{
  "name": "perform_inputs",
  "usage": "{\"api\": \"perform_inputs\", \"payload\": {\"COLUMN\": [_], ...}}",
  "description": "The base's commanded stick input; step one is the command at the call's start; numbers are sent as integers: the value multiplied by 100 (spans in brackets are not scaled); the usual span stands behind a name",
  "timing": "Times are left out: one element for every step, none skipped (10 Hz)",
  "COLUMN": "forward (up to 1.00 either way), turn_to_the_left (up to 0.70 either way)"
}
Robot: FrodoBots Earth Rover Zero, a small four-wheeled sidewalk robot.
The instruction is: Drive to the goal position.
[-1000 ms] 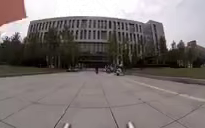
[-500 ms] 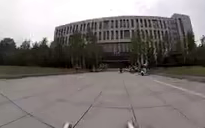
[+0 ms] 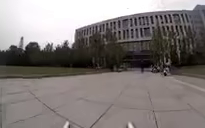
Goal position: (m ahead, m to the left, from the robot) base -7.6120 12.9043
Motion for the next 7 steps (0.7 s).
{"api": "perform_inputs", "payload": {"forward": [0,0,0,0,0,0,0], "turn_to_the_left": [85,85,85,85,85,85,85]}}
